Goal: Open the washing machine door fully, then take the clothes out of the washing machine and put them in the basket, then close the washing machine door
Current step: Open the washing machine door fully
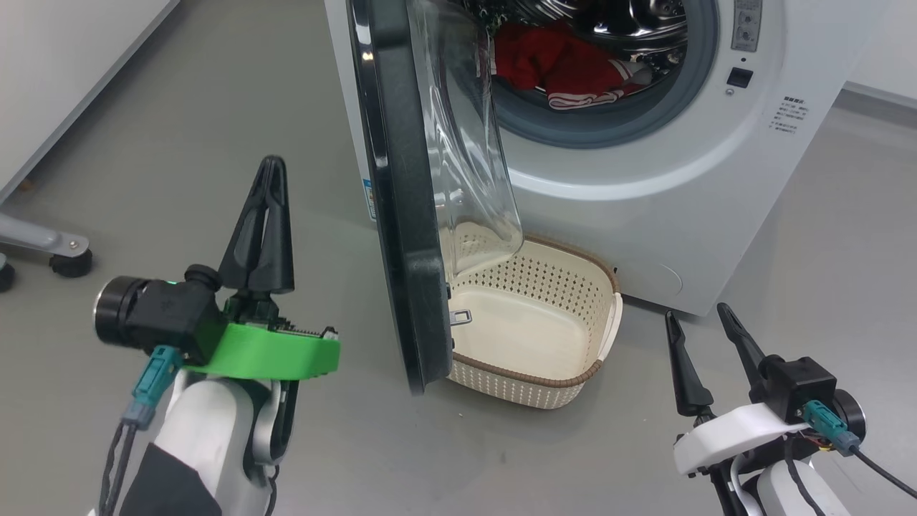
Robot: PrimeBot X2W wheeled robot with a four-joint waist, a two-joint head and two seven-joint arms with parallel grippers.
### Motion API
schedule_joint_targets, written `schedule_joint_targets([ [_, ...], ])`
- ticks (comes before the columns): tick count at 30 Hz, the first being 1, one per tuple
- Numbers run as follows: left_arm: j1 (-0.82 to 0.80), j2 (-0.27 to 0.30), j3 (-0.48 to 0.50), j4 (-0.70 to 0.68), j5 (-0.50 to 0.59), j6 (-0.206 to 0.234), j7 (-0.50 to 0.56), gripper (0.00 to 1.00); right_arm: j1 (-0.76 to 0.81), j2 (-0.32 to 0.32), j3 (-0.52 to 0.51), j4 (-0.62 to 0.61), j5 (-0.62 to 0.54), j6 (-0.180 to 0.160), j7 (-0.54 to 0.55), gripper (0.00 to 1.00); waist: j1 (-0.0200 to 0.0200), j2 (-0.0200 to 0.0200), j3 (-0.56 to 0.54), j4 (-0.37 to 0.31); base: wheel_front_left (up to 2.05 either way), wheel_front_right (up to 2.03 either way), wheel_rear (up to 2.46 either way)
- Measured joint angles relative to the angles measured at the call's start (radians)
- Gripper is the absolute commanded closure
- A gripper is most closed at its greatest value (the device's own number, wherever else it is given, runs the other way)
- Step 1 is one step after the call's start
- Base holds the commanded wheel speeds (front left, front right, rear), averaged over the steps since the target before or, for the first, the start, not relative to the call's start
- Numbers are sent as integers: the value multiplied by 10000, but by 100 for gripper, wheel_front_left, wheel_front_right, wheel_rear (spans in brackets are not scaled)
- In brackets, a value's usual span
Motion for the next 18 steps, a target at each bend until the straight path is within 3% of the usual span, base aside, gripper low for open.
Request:
schedule_joint_targets([
  [8, -617, -163, -940, -1538, 201, -537, -54, 100, 0, 92, -56, 61, -121, 144, 0, 0, 0, 0, -13, -73, 0, 0, 0],
  [18, -531, -236, -3143, -1699, 4, -1317, 173, 100, 0, 176, -102, 140, -297, 309, -2, 0, 0, 0, 0, -266, 0, 0, 0],
])
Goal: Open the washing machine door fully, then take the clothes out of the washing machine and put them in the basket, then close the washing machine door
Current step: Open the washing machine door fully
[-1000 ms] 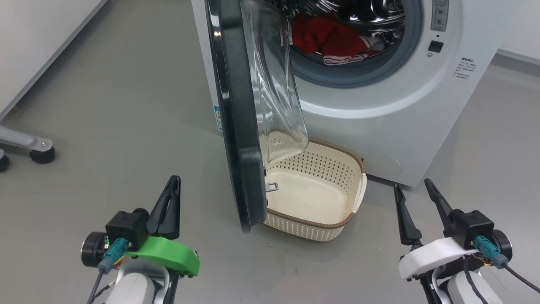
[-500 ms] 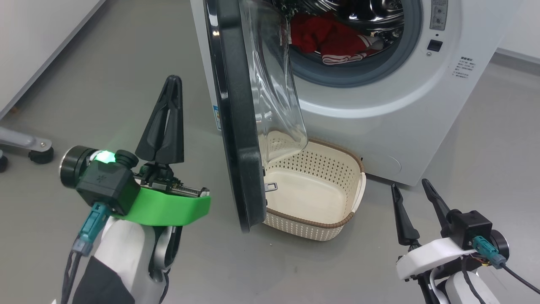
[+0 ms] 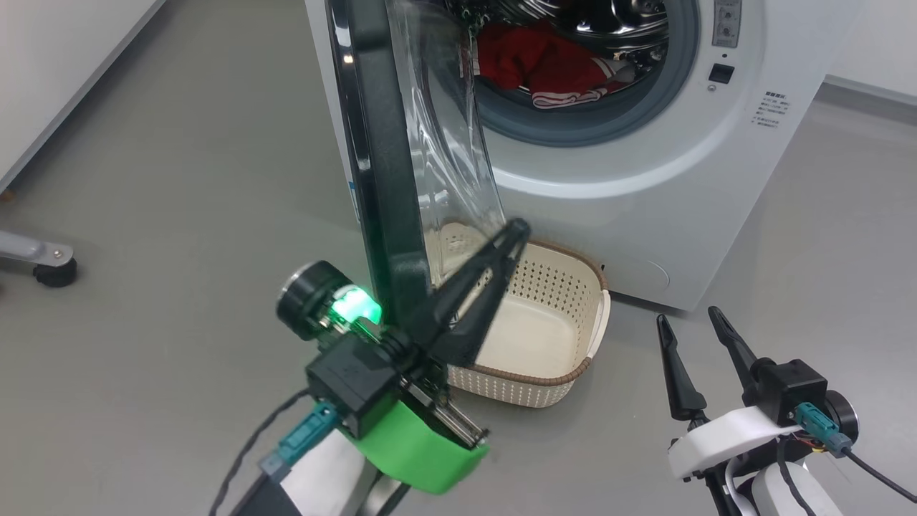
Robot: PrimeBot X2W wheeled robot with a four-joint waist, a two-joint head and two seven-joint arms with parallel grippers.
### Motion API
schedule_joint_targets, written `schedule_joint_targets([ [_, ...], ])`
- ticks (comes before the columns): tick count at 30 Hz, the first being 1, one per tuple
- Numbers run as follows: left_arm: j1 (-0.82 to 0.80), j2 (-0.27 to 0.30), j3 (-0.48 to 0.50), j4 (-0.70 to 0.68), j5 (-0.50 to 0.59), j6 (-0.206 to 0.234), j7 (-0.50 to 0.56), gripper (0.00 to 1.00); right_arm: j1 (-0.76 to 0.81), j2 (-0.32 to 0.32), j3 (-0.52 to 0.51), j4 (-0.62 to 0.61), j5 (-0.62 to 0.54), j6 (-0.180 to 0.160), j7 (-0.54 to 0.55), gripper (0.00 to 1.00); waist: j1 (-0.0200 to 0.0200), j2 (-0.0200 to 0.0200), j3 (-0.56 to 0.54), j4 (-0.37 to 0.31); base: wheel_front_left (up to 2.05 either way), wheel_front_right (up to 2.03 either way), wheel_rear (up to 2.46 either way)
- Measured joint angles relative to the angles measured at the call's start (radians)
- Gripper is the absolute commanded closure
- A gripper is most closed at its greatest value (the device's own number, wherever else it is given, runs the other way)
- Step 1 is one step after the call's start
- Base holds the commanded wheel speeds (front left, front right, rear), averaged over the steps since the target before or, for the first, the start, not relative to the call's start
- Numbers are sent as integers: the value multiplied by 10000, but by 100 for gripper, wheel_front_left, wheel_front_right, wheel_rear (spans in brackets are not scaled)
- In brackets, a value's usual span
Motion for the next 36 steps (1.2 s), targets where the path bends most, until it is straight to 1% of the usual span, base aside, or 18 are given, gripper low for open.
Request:
schedule_joint_targets([
  [4, 373, 0, -826, 309, -171, -92, 374, 100, -1, 54, -6, 36, -82, 36, 2, 0, 0, 0, 15, -82, 0, 0, 0],
  [5, 480, 0, -949, 385, -178, -92, 451, 100, -3, 73, 19, 56, -88, 100, 2, 0, 0, 0, 19, -109, 0, 0, 0],
  [8, 688, 6, -1279, 750, -330, -117, 742, 100, -3, 119, -4, 81, -88, 98, 2, 0, 0, 0, 38, -194, 0, 0, 0],
  [11, 915, 6, -1379, 1174, -435, -117, 1011, 100, -3, 127, -35, 86, -111, 100, 2, 0, 0, 0, 62, -240, 0, 0, 0],
  [13, 1045, 12, -1346, 1486, -435, -90, 1170, 100, -3, 146, -48, 92, -163, 130, 2, 0, 0, 0, 79, -263, 0, 0, 0],
  [14, 1113, 12, -1300, 1620, -437, -25, 1208, 100, -3, 157, -56, 92, -163, 171, 2, 0, 0, 0, 88, -273, 0, 0, 0],
  [23, 1266, 13, -539, 2545, -587, 518, 1340, 100, -4, 196, -196, 96, -251, 184, 2, 0, 0, 0, 195, -292, 0, 0, 0],
  [26, 1256, 12, -326, 2784, -602, 627, 1325, 100, -11, 199, -213, 94, -301, 190, 2, 0, 0, 0, 232, -290, 0, 0, 0],
  [28, 1244, 12, -236, 2918, -612, 675, 1325, 100, -18, 203, -222, 94, -326, 267, 2, 0, 0, 0, 253, -294, 0, 0, 0],
  [36, 1068, 8, 102, 3453, -732, 938, 1187, 100, -27, 228, -268, 96, -343, 307, 2, 0, 0, 0, 315, -355, 0, 0, 0],
])
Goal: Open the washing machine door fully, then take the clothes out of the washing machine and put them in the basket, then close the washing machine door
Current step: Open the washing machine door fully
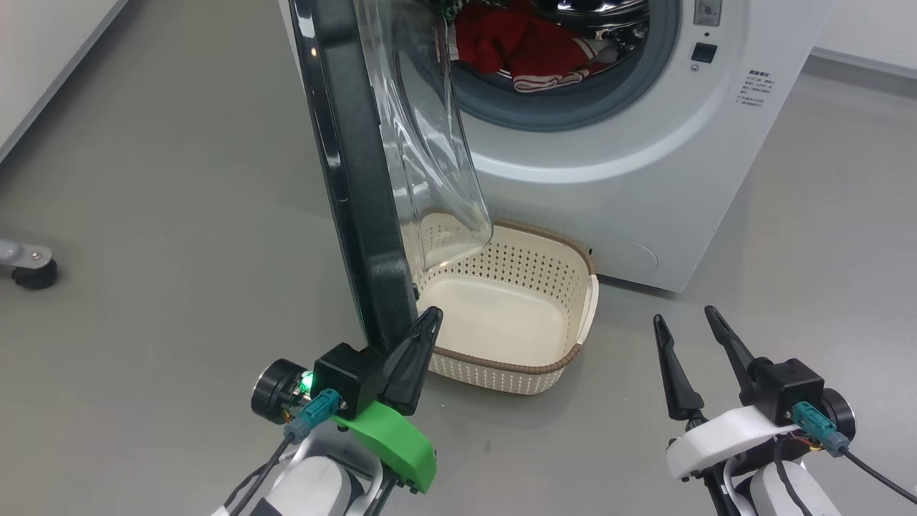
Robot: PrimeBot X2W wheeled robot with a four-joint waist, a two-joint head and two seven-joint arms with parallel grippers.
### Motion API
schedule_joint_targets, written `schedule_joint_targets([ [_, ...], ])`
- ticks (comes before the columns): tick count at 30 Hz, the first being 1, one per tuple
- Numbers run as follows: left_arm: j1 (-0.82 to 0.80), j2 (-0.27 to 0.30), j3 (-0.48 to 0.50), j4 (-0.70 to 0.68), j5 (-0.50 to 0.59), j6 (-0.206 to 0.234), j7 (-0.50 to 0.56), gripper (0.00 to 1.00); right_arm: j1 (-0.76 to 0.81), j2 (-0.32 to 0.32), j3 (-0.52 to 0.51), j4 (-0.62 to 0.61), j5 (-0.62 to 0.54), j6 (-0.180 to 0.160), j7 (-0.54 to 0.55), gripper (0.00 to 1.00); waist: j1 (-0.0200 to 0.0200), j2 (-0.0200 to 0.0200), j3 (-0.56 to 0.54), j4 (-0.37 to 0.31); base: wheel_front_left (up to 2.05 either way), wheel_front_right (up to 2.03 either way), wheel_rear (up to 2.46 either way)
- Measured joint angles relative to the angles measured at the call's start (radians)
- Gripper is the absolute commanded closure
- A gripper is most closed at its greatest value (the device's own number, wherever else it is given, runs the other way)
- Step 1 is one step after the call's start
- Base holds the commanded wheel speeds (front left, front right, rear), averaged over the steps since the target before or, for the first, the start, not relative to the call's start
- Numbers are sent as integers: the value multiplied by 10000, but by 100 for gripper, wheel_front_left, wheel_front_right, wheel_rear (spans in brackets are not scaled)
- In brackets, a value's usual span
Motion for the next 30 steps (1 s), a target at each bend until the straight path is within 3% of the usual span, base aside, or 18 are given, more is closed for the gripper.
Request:
schedule_joint_targets([
  [18, -234, -117, 297, 725, -433, 146, -307, 100, -58, 23, -150, 6, -171, 86, 0, 0, 0, 0, 78, -25, 0, 0, 0],
  [30, -220, -25, 1246, 1195, -640, 493, -713, 100, -91, 50, -267, -67, -305, 157, 0, 0, 0, 0, 51, 104, 0, 0, 0],
])
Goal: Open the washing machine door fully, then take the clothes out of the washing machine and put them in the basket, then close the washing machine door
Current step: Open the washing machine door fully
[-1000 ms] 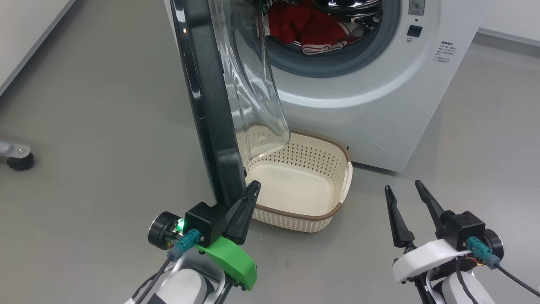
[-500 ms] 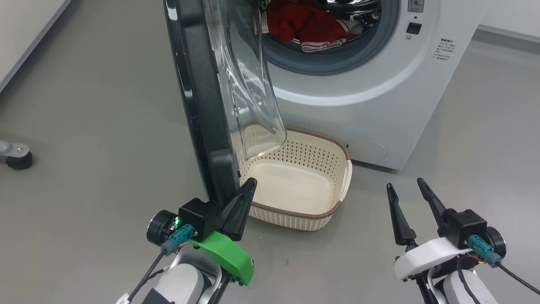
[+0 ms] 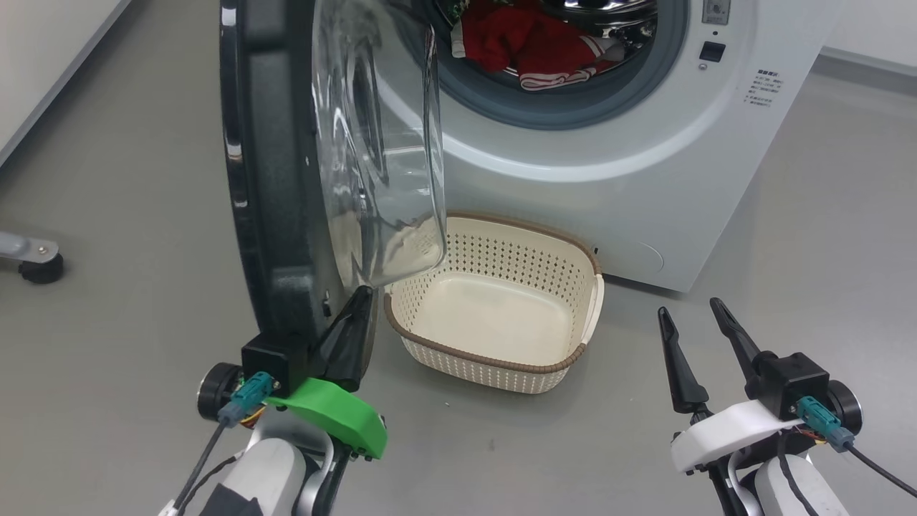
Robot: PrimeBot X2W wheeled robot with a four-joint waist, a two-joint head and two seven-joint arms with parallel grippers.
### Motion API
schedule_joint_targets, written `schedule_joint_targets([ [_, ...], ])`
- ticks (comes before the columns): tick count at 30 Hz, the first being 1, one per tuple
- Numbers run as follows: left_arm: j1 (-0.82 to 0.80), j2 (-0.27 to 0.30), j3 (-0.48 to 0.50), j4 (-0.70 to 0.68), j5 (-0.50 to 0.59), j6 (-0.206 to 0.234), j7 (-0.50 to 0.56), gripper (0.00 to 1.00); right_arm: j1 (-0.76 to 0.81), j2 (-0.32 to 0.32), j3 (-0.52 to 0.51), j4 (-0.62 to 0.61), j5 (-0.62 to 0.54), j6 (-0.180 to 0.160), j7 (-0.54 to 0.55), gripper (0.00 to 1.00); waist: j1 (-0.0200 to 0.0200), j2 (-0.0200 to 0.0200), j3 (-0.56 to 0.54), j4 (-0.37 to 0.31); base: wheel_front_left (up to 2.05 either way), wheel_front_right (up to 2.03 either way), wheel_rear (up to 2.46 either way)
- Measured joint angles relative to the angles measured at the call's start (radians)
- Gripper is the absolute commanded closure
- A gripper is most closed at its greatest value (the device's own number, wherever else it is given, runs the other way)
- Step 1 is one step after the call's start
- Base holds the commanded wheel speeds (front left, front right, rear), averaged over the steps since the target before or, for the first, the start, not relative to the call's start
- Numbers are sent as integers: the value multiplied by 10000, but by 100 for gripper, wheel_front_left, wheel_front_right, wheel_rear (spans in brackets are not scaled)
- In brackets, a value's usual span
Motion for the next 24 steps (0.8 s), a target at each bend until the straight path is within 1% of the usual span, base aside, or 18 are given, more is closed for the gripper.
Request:
schedule_joint_targets([
  [10, 60, 401, 1208, 297, -326, 301, -303, 100, 3, 19, -50, -42, -59, 73, 0, 0, 0, 0, -73, 74, 0, 0, 0],
  [17, 61, 802, 2054, 577, -460, 387, -426, 100, 3, 27, -71, -190, -67, 102, -2, 0, 0, 0, -61, 74, 0, 0, 0],
  [24, 29, 1005, 2865, 905, -677, 391, -466, 100, 3, 33, -59, -222, -153, 161, -2, 0, 0, 0, 30, 51, 0, 0, 0],
])
